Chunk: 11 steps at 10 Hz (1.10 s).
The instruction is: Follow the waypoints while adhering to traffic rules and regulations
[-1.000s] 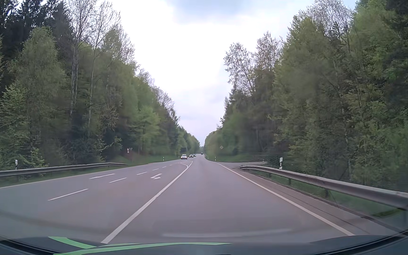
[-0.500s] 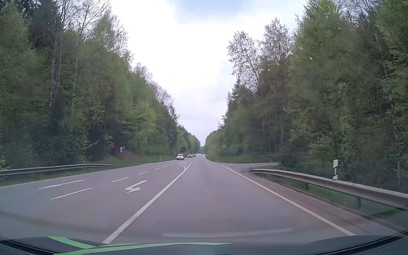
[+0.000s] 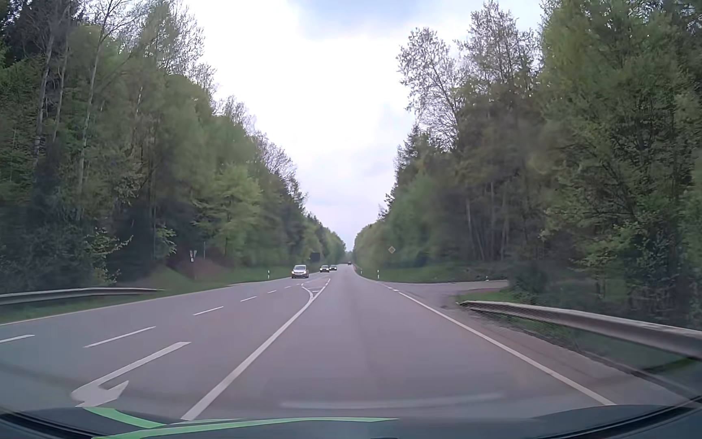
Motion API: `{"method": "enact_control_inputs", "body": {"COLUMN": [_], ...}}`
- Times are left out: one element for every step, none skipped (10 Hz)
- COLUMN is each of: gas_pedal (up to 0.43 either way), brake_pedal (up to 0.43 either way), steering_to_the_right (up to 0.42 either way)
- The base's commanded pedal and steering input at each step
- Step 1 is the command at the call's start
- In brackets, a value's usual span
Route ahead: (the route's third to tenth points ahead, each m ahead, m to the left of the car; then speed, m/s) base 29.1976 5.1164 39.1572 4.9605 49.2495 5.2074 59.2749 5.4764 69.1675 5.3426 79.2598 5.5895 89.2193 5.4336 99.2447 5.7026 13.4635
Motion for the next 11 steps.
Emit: {"method": "enact_control_inputs", "body": {"gas_pedal": [0.37,0.37,0.37,0.37,0.37,0.37,0.37,0.358,0.358,0.358,0.358], "brake_pedal": [0.0,0.0,0.0,0.0,0.0,0.0,0.0,0.0,0.0,0.0,0.0], "steering_to_the_right": [-0.004,-0.004,-0.004,-0.004,-0.003,-0.003,-0.003,-0.002,-0.002,-0.002,-0.002]}}
